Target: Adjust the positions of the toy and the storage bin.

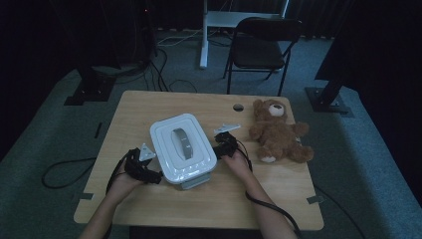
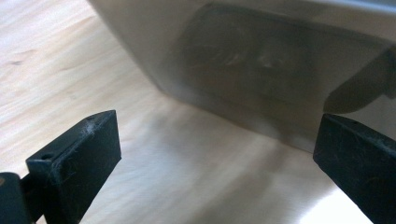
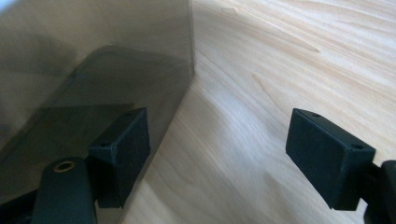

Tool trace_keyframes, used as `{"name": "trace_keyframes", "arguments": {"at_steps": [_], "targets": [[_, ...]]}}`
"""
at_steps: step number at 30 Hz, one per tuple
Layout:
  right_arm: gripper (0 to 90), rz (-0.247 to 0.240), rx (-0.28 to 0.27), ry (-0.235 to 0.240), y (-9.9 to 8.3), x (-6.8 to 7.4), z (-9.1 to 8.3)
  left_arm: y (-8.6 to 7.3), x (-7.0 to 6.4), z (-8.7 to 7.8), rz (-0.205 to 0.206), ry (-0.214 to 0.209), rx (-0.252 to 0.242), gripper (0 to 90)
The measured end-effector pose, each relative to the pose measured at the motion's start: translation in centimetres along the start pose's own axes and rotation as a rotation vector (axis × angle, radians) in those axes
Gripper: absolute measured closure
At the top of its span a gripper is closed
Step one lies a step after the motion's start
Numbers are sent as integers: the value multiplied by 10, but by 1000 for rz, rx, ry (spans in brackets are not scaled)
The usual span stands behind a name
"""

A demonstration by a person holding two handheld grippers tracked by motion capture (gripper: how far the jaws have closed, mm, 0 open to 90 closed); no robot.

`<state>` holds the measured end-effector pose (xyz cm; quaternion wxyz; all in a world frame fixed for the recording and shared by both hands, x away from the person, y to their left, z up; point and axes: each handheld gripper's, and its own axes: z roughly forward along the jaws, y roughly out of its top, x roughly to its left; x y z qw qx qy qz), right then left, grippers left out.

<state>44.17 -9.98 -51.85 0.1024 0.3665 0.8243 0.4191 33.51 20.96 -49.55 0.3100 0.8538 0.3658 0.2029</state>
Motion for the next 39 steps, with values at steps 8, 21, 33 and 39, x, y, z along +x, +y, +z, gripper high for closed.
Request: {"name": "trace_keyframes", "arguments": {"at_steps": [8, 21, 33, 39], "targets": [[210, -29, -2, 2, -14, -7, -19, 5, -23, 2, 14, -27, -13, 12], [197, 0, -3, -5, -17, -26, -32, 10, -46, 10, 36, -95, -36, 11], [151, -74, -26, -181, -36, -20, -34, -12, -25, 11, -51, -127, -124, 12], [151, -75, -67, -204, -52, -14, -45, -25, -14, 2, -76, -128, -142, 12]]}}
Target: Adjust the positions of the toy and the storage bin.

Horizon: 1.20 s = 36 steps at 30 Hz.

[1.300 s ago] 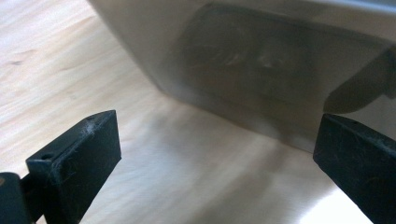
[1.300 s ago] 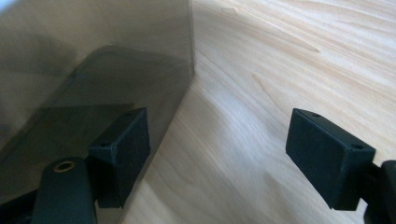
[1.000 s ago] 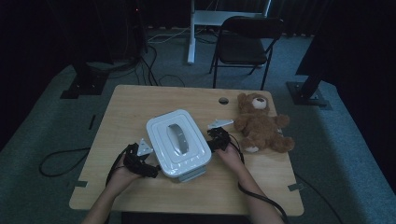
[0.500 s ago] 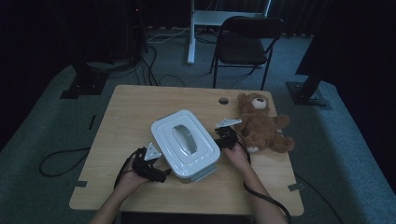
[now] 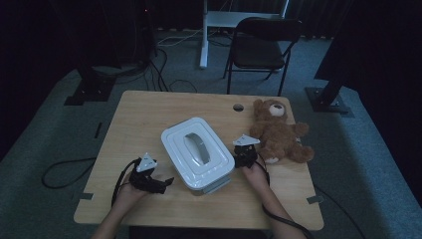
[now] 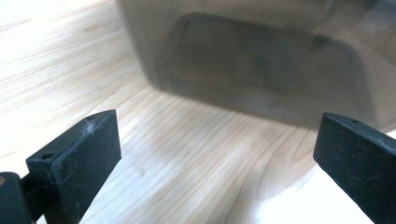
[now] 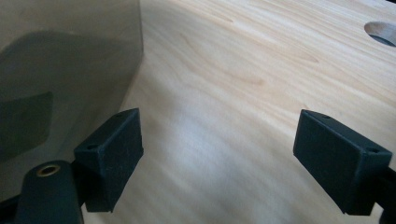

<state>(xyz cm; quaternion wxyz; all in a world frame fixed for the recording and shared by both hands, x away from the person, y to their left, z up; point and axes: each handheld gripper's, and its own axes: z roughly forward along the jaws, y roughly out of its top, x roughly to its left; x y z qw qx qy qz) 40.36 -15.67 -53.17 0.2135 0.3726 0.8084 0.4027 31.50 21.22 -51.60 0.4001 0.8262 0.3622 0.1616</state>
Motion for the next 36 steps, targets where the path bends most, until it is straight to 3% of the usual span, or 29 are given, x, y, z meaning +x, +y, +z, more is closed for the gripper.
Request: {"name": "trace_keyframes", "arguments": {"at_steps": [6, 12, 17, 21, 22, 25, 26, 30, 33, 36], "targets": [[141, -51, 34, -4, -20, 9, -13, -4, 7, -15, -79, 28, 19, 12], [137, -102, 41, 4, -40, 19, -35, -1, 9, -26, -99, 34, 8, 12], [137, -58, 39, -1, -54, 16, -57, -1, 10, -33, -104, 27, 5, 12], [133, -66, 57, -15, -64, 10, -70, -1, 9, -36, -111, 17, 2, 12], [134, -30, 64, -1, -74, -1, -82, 5, 7, -43, -102, 22, 1, 12], [134, 11, 70, -9, -86, -11, -94, 14, 3, -49, -95, 35, -3, 12], [134, 11, 70, -9, -86, -11, -94, 14, 3, -49, -95, 35, -3, 12], [134, 31, 95, -87, -101, -24, -110, 33, -8, -52, -65, 96, 19, 12], [134, 48, 96, -95, -106, -29, -114, 37, -11, -53, -60, 101, 19, 12], [134, 66, 107, -113, -110, -33, -119, 56, -22, -58, -38, 88, -7, 12]]}}
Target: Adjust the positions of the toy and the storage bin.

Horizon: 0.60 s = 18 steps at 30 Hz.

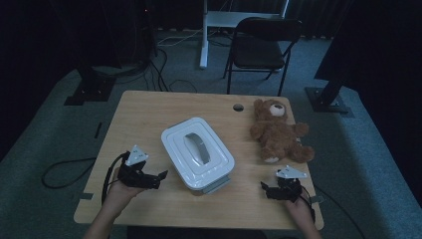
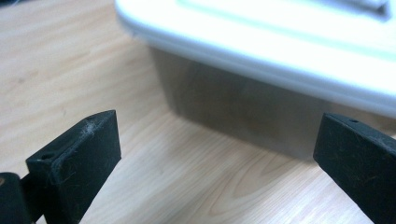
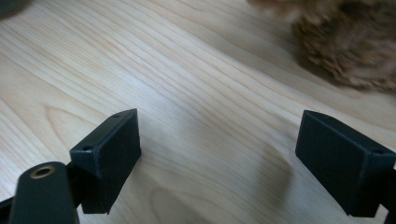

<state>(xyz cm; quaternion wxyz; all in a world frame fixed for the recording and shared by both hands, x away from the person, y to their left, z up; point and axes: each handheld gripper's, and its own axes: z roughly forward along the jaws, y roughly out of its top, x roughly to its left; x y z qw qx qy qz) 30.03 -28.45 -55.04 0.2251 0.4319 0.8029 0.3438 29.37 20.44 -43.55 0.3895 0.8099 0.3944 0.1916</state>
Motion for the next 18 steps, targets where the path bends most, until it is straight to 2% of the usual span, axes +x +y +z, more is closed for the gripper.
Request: {"name": "trace_keyframes", "arguments": {"at_steps": [3, 4, 7, 9, 10, 13, 18], "targets": [[134, 8, 9, -1, -1, -1, 0, 3, -2, -1, 3, -4, -8, 12], [133, 20, 13, -2, -1, -2, 0, 17, -10, 1, 32, -37, -19, 12], [133, 33, 18, 13, -2, -4, -1, 27, -19, 5, 57, -67, -19, 12], [133, 37, 19, 19, -2, -5, -1, 30, -22, 7, 55, -79, -20, 12], [127, 51, 25, 26, -3, -6, -1, 36, -27, 11, 63, -104, -18, 12], [124, 79, 32, 22, -3, -8, -1, 43, -33, 18, 64, -136, -15, 12], [124, 88, 33, 10, -5, -8, -3, 52, -40, 26, 83, -143, -5, 12]]}}
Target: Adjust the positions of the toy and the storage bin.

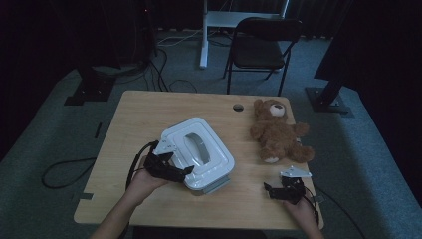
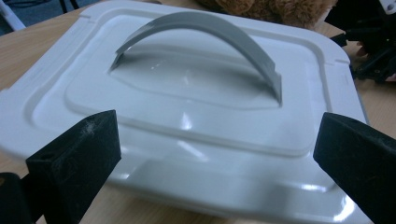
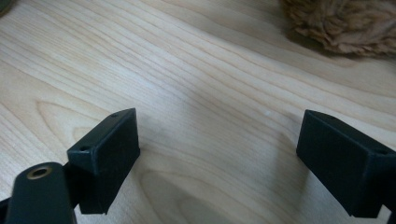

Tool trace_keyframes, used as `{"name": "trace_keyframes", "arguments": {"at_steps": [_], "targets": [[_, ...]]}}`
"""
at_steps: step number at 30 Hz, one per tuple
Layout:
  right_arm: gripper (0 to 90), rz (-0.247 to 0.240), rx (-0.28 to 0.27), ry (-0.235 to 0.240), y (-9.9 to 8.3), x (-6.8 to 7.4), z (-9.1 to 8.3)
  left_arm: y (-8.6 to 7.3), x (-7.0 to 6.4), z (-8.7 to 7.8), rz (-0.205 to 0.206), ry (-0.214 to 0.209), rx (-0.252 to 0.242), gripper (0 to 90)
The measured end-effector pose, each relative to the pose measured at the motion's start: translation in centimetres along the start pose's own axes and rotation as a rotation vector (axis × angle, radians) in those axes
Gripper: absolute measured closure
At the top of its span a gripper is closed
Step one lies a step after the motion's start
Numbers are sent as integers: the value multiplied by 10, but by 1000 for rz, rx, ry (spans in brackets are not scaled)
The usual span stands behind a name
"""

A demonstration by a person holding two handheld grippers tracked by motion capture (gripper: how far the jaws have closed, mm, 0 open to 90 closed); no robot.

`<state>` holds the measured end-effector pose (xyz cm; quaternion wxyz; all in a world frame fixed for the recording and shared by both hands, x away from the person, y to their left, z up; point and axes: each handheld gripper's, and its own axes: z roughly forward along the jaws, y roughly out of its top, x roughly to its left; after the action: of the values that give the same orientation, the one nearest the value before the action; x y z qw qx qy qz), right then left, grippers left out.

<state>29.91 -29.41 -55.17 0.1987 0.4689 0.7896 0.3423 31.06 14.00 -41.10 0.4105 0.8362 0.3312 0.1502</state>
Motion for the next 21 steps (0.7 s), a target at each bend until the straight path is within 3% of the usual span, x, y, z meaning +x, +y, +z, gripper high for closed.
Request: {"name": "trace_keyframes", "arguments": {"at_steps": [5, 17, 21], "targets": [[124, 7, -1, -12, -2, 0, -2, 10, -5, 14, 18, -30, 24, 12], [122, 8, -1, -12, -2, 0, -2, 19, -7, 39, 11, -57, 59, 12], [123, 10, -2, -13, -2, -1, -2, 19, -7, 39, 7, -58, 57, 12]]}}
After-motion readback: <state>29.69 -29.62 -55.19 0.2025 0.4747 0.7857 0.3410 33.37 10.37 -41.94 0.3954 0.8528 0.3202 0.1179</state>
